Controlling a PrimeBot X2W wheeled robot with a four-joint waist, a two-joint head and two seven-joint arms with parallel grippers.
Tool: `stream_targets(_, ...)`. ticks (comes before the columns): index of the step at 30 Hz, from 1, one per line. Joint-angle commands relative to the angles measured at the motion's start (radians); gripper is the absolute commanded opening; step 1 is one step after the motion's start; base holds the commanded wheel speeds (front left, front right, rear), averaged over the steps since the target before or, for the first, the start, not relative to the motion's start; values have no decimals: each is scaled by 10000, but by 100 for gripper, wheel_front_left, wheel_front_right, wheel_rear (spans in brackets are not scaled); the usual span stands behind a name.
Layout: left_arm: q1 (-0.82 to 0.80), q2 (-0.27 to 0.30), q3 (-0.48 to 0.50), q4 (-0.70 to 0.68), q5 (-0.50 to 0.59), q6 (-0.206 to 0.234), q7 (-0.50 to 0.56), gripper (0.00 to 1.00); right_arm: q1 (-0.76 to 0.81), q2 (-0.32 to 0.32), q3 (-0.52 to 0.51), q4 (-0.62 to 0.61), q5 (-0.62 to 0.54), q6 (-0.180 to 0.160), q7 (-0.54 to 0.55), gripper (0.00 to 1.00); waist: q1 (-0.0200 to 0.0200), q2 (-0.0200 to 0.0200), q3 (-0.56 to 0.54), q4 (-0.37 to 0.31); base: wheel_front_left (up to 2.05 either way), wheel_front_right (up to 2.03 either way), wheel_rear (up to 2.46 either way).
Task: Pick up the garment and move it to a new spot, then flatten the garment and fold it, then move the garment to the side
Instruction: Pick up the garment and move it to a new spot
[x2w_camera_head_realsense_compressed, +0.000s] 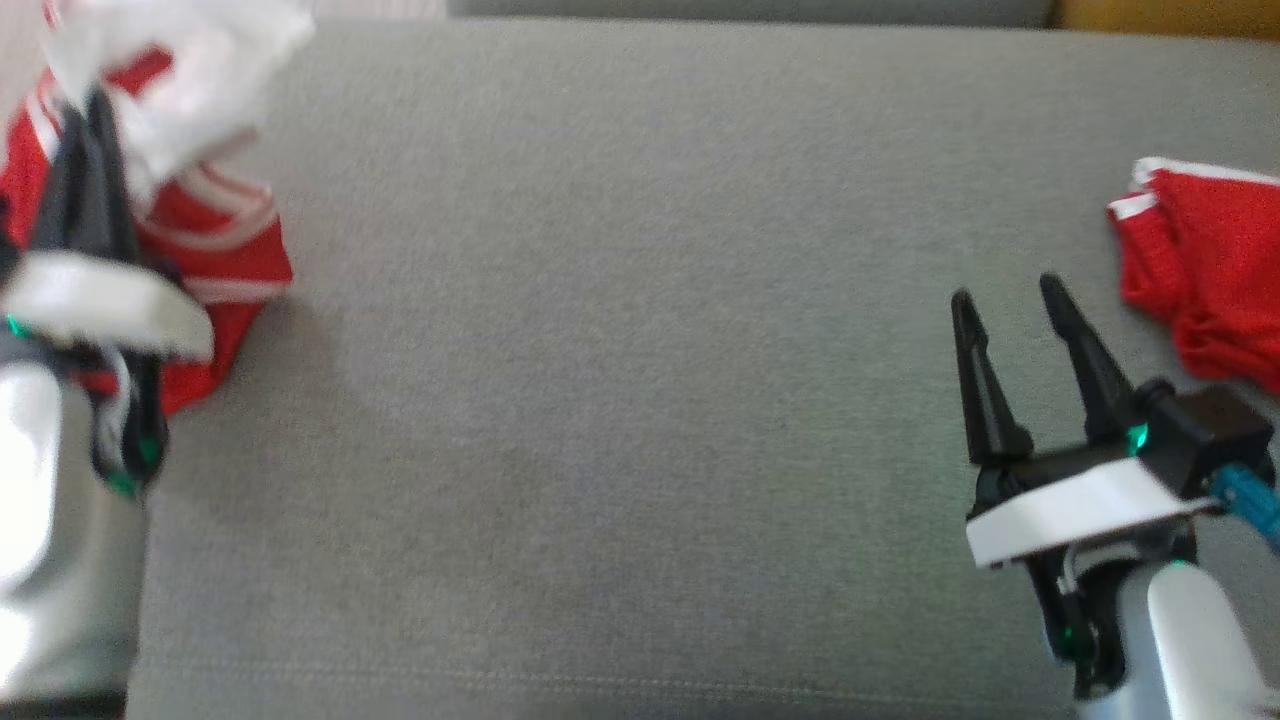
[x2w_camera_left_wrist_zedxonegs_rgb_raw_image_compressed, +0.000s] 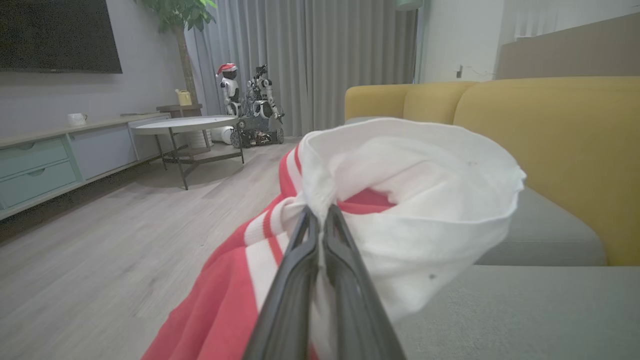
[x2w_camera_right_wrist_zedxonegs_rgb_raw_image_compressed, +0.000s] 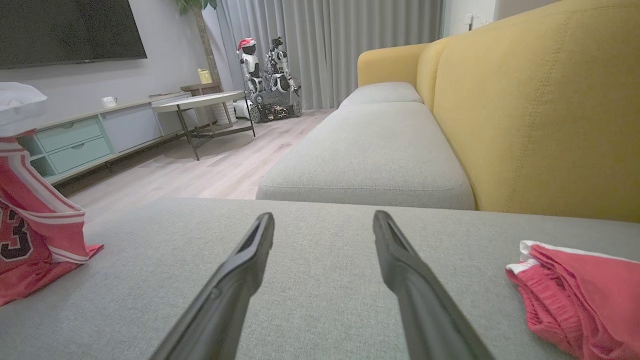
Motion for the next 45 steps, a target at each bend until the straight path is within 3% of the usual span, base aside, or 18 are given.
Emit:
stream_targets(1, 356, 561, 373, -962, 111, 178, -7, 0, 54, 4, 257, -268, 118, -9, -128, 100, 0, 0, -433, -378, 0, 0, 0)
stream_targets(9, 3185, 263, -60, -4415, 182, 960, 1240, 0, 492, 4, 419, -107, 284, -9, -262, 100, 0, 0, -986, -1328, 0, 0, 0)
stream_targets(15, 3891, -331, -953, -5148, 166, 959, 1795, 0, 565, 5, 440, -115, 363, -9, -283, 100, 0, 0, -998, -1861, 0, 0, 0)
stream_targets(28, 1547, -2023, -3606, -3599, 871, -391, 1514, 0, 375, 5, 576, -216, 616, -9, -324, 100, 0, 0, -238, -3125, 0, 0, 0)
stream_targets(37, 1067, -2393, -4752, -1251, 601, -1044, 1970, 0, 253, 5, 614, -53, 855, -9, -600, 100, 0, 0, 358, -3462, 0, 0, 0)
stream_targets(38, 1044, -2422, -4839, -1090, 552, -1078, 1943, 11, 241, 5, 605, -30, 864, -9, -633, 100, 0, 0, 394, -3449, 0, 0, 0)
stream_targets(39, 1029, -2447, -4911, -940, 510, -1100, 1921, 92, 230, 5, 586, -2, 867, -9, -666, 100, 0, 0, 413, -3424, 0, 0, 0)
stream_targets(40, 1023, -2474, -4973, -823, 457, -1119, 1905, 100, 220, 5, 554, 31, 866, -9, -693, 100, 0, 0, 420, -3384, 0, 0, 0)
stream_targets(45, 1051, -2467, -4976, -893, 413, -1010, 1179, 100, 126, 5, 381, 183, 800, -9, -746, 100, 0, 0, 237, -2976, 0, 0, 0)
